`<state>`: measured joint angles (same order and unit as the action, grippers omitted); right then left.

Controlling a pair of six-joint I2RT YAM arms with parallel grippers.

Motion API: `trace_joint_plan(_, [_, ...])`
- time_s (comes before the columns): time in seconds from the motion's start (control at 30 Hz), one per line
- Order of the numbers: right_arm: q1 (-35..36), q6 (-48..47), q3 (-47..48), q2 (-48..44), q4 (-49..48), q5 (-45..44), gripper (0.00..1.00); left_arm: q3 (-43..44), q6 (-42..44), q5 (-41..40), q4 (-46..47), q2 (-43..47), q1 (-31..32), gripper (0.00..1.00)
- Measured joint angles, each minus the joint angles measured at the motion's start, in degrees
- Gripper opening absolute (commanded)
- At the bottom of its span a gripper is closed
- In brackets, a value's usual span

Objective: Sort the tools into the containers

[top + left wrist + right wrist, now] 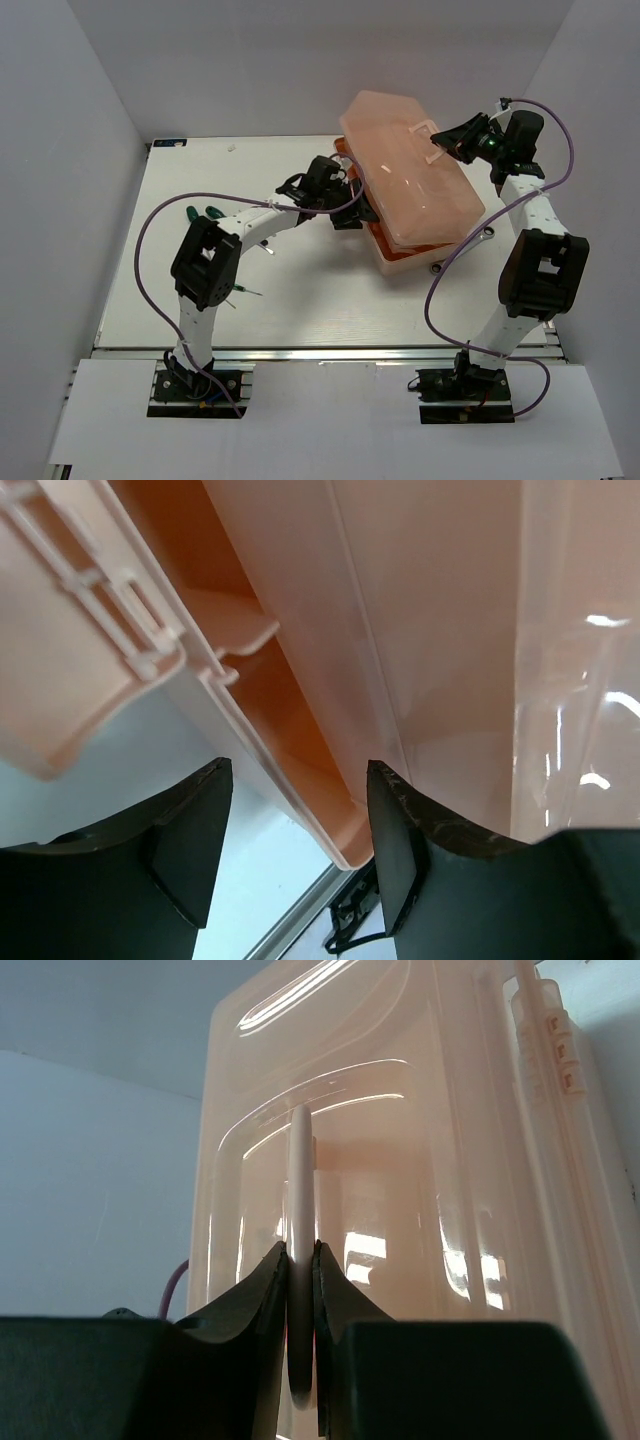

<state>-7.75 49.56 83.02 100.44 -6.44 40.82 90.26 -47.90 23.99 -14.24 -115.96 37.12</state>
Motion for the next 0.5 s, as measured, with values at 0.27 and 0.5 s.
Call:
trace_joint_plan(0.27, [0.02, 0.35, -0.11, 0.0, -0.13, -0.02, 0.0, 1.57, 1.4, -4.0, -6.82, 0.0, 1.14, 0.64])
trace_joint_plan(0.5, [0.17, 1.25, -0.42, 0.0, -0.44, 0.0, 0.0, 3.3, 1.55, -5.9, -8.5, -1.51, 1.57, 0.62])
